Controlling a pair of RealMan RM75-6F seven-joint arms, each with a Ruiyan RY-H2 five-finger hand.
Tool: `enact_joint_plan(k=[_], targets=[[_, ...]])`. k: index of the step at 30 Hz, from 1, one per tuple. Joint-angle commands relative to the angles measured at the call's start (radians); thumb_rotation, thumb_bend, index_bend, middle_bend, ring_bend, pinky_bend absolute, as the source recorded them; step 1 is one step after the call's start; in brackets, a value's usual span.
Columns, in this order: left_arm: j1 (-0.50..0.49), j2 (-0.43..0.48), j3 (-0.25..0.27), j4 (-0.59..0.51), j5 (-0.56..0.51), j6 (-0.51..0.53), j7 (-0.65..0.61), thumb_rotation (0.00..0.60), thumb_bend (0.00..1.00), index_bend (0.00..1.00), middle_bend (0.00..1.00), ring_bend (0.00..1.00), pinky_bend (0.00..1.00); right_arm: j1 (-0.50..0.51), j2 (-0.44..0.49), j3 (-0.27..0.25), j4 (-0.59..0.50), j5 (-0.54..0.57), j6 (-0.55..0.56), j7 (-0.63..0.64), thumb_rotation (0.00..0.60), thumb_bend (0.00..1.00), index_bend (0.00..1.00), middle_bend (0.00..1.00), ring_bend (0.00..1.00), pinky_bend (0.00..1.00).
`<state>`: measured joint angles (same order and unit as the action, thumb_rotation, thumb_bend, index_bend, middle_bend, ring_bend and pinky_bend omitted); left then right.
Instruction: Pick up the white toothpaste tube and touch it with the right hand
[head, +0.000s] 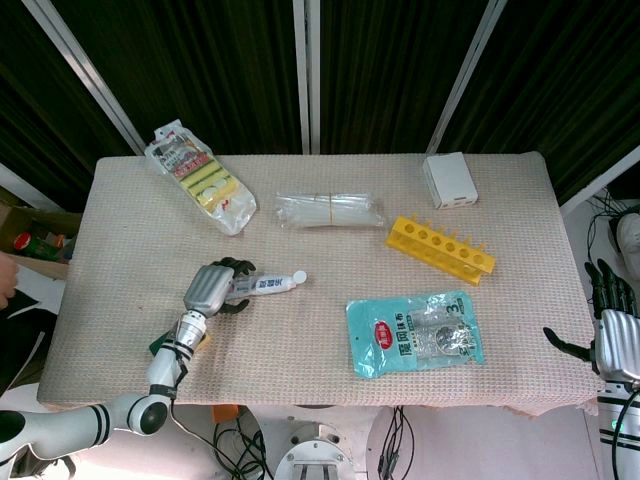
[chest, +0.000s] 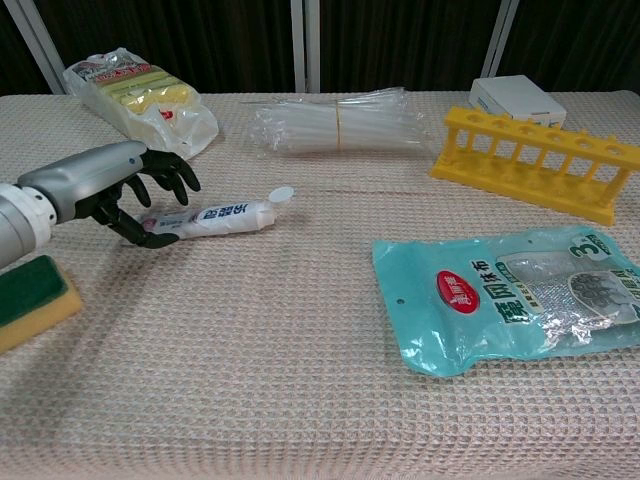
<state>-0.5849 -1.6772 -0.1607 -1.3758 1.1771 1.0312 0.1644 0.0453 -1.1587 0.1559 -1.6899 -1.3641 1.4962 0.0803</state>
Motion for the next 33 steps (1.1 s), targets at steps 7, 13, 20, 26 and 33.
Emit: enact_joint_plan(k=[7, 13, 20, 26, 33], targets=[[-0.002, -0.005, 0.001, 0.002, -0.002, -0.002, 0.007, 0.6, 0.26, 0.3, 0.35, 0.25, 0.36, -0.001, 0.0, -0.002, 0.0, -0.002, 0.002, 0.0, 0.6, 0.02, 0.0, 0.0, 0.0, 0.0], [-0.01, -0.012, -0.002, 0.009, -0.012, -0.019, 0.011, 0.6, 0.27, 0.3, 0.35, 0.25, 0.36, -0.003, 0.0, 0.0, 0.003, 0.0, 0.005, 0.004, 0.6, 0.02, 0.0, 0.0, 0.0, 0.0], [-0.022, -0.017, -0.008, 0.018, -0.03, -0.035, 0.025, 0.6, 0.28, 0.32, 0.36, 0.26, 0.37, -0.001, -0.003, 0.001, 0.004, 0.003, 0.002, 0.003, 0.6, 0.02, 0.0, 0.0, 0.0, 0.0], [-0.025, -0.023, -0.011, 0.029, -0.047, -0.041, 0.035, 0.6, 0.3, 0.33, 0.38, 0.28, 0.38, -0.002, -0.003, 0.002, 0.007, 0.008, 0.002, 0.006, 0.6, 0.02, 0.0, 0.0, 0.0, 0.0], [-0.024, -0.041, -0.015, 0.045, -0.054, -0.033, 0.033, 0.6, 0.32, 0.36, 0.43, 0.31, 0.41, -0.001, -0.006, 0.002, 0.013, 0.014, -0.004, 0.009, 0.6, 0.02, 0.0, 0.0, 0.0, 0.0]])
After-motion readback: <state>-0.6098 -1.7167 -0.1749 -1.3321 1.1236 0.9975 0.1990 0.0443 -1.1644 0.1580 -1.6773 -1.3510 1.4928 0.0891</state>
